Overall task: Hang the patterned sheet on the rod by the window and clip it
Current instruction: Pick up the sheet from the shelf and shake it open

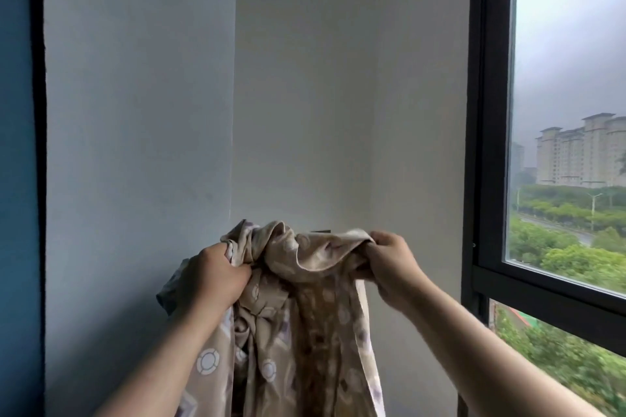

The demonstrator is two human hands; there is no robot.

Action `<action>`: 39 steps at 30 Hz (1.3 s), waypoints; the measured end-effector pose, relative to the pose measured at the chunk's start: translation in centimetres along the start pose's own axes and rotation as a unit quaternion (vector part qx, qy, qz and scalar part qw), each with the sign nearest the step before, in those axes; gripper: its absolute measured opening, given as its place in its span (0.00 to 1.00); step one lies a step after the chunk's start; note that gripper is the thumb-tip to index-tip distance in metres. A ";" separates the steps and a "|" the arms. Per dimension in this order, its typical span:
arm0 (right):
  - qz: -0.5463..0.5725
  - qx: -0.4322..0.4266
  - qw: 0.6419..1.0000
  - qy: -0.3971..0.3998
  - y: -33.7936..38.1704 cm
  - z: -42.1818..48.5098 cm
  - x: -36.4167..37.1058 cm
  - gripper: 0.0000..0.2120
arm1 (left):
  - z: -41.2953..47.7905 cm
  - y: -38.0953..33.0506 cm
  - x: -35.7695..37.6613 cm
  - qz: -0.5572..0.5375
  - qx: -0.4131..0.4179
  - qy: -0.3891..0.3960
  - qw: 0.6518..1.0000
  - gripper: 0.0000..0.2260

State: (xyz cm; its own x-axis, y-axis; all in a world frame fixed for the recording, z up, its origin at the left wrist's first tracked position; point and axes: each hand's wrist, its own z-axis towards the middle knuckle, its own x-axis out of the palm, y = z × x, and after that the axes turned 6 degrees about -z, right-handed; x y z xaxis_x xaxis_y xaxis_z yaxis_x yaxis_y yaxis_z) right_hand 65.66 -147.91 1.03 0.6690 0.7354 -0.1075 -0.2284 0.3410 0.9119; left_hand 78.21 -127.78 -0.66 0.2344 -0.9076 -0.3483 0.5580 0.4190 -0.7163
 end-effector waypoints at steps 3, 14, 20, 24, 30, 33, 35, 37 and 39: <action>0.086 -0.040 0.995 -0.015 6.5 2.9 0.0 0.12 | -1.1 -0.3 0.0 -0.004 0.008 0.007 1.000 0.07; -0.015 0.070 0.969 0.236 3.6 2.9 0.8 0.07 | 1.8 -0.1 -1.9 -0.339 -0.084 -0.025 0.937 0.13; 0.050 0.029 0.871 0.487 -0.6 -0.1 0.0 0.37 | 1.3 -1.5 -2.2 -0.374 -0.089 0.003 0.923 0.11; -0.025 -0.070 0.969 0.235 -3.3 -2.6 5.2 0.32 | 0.1 -3.0 -1.0 -0.410 -0.046 0.078 0.908 0.08; 0.105 0.062 0.986 0.114 -2.9 -0.9 0.2 0.10 | 1.8 0.5 -3.0 -0.462 -0.013 0.135 0.877 0.17; 0.154 0.136 0.979 -0.011 -2.9 1.3 -2.4 0.15 | 3.2 2.7 -4.2 -0.486 -0.068 0.018 0.871 0.03; 0.209 0.183 0.960 -0.033 -3.0 1.3 -2.5 0.17 | 3.6 3.4 -4.5 -0.517 -0.112 -0.018 0.848 0.05; 0.230 0.210 0.950 -0.004 -3.3 0.4 -1.5 0.19 | 3.2 3.1 -4.3 -0.546 -0.146 0.001 0.825 0.10; 0.240 0.203 0.947 0.062 -3.4 -1.5 0.1 0.19 | 1.9 1.9 -3.0 -0.570 -0.165 0.054 0.803 0.13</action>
State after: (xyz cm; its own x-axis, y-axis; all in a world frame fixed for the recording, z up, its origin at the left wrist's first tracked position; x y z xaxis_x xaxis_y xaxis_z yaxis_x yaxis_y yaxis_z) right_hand 65.44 -148.16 -2.71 0.4624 0.8205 0.3362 -0.1779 -0.2856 0.9417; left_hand 80.09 -124.32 0.22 -0.3589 -0.7068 0.6096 0.1161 -0.6819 -0.7222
